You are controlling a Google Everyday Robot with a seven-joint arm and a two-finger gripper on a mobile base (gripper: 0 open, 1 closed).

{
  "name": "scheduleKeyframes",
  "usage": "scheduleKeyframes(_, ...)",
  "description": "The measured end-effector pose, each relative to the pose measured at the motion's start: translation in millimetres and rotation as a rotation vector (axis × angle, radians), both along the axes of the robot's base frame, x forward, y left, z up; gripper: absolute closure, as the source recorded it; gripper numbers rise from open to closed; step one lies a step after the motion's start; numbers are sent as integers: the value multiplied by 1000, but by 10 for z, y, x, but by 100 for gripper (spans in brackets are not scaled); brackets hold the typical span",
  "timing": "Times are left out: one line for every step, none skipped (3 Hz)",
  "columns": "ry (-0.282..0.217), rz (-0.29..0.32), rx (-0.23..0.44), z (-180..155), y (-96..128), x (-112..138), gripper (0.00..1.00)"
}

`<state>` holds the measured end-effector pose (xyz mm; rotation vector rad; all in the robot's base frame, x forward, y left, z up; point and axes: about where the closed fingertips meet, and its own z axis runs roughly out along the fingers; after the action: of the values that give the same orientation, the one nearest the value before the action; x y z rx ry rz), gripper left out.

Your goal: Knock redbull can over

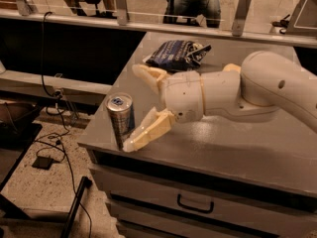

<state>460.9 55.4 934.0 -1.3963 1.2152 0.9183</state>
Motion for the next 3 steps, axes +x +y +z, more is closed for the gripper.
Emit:
scheduleKeyframes(106,-37,46,-91,75,-9,0)
scheduleKeyframes(240,-88,105,-233,138,-36,0)
scheduleKeyframes(262,-152,133,-378,201,-38,0)
